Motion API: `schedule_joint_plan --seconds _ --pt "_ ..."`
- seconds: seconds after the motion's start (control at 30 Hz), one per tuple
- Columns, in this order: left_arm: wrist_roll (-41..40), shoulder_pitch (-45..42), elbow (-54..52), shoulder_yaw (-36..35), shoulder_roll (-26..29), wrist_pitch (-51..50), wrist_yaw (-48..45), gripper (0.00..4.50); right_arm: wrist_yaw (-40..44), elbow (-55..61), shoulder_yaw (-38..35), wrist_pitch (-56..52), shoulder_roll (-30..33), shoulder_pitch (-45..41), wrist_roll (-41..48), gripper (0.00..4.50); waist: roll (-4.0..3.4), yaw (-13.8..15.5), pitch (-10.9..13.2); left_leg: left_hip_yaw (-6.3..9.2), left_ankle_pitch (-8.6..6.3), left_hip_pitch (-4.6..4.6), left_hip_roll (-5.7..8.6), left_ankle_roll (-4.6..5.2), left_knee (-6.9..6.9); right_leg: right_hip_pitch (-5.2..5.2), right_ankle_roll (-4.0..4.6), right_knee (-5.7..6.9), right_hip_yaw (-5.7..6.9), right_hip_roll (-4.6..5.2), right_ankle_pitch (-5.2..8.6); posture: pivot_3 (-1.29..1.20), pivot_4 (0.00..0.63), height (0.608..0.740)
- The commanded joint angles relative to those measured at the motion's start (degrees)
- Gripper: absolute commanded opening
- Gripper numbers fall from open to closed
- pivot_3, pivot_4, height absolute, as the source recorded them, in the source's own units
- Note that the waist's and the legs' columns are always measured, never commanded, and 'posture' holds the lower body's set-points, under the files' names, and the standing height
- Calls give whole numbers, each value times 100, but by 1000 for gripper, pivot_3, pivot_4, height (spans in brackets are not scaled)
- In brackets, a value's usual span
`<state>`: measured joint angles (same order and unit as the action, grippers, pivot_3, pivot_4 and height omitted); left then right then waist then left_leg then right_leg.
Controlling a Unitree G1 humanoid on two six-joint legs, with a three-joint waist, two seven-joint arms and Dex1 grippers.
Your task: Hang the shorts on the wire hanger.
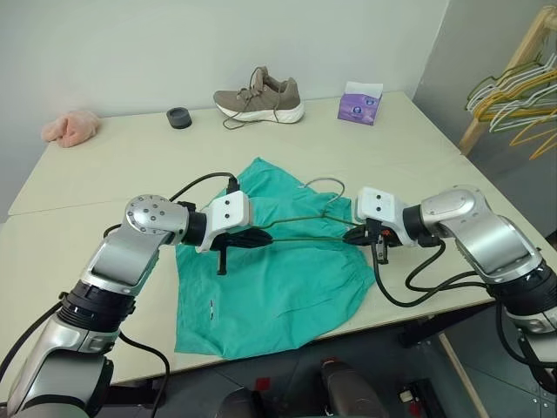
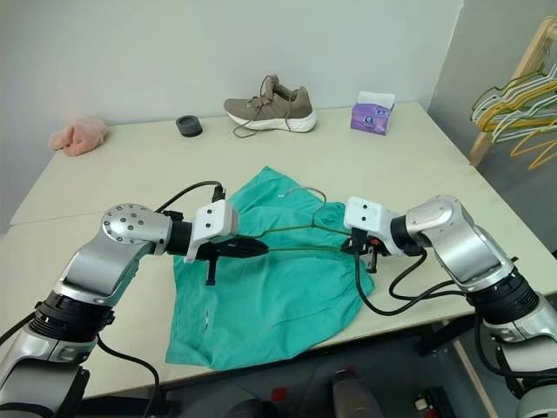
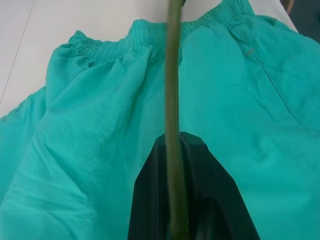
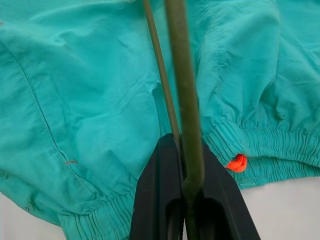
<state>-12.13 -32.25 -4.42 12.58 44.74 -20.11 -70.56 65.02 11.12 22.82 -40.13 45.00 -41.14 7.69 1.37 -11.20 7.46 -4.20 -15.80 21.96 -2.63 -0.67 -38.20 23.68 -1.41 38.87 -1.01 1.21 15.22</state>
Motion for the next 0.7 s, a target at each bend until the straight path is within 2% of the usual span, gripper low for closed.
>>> schedule_joint_plan --seconds 0.03,0.17,0.4,0.53,0.7 --pt "-152 -48 -109 -207 -66 25 40 0 -36 146 -160 184 52 -7 -67 18 0 1 0 1 0 0 0 0 0 0 0 0 1 0 0 -207 96 740" --pt "-299 -56 37 -416 -197 -49 155 959 -78 104 -204 268 70 35 -94 0 0 7 0 2 0 1 0 0 -3 0 0 3 2 0 0 -206 92 740" --pt "-659 -125 419 -1218 -588 -262 985 3050 -120 24 -353 328 218 202 -145 0 1 7 -1 5 0 2 0 0 -10 0 7 7 3 1 -5 -206 89 740" --pt "-1439 -497 741 -2158 -855 -1128 1633 3050 -154 -24 -524 342 447 462 -164 0 3 11 -2 11 0 12 -1 0 -27 -1 7 11 9 1 -5 -204 89 740" --pt "-1767 -617 907 -2523 -805 -1553 1833 3050 -182 -67 -851 273 762 888 -137 0 4 10 -3 19 -1 21 2 0 -53 -5 7 13 11 2 -5 -207 88 740"
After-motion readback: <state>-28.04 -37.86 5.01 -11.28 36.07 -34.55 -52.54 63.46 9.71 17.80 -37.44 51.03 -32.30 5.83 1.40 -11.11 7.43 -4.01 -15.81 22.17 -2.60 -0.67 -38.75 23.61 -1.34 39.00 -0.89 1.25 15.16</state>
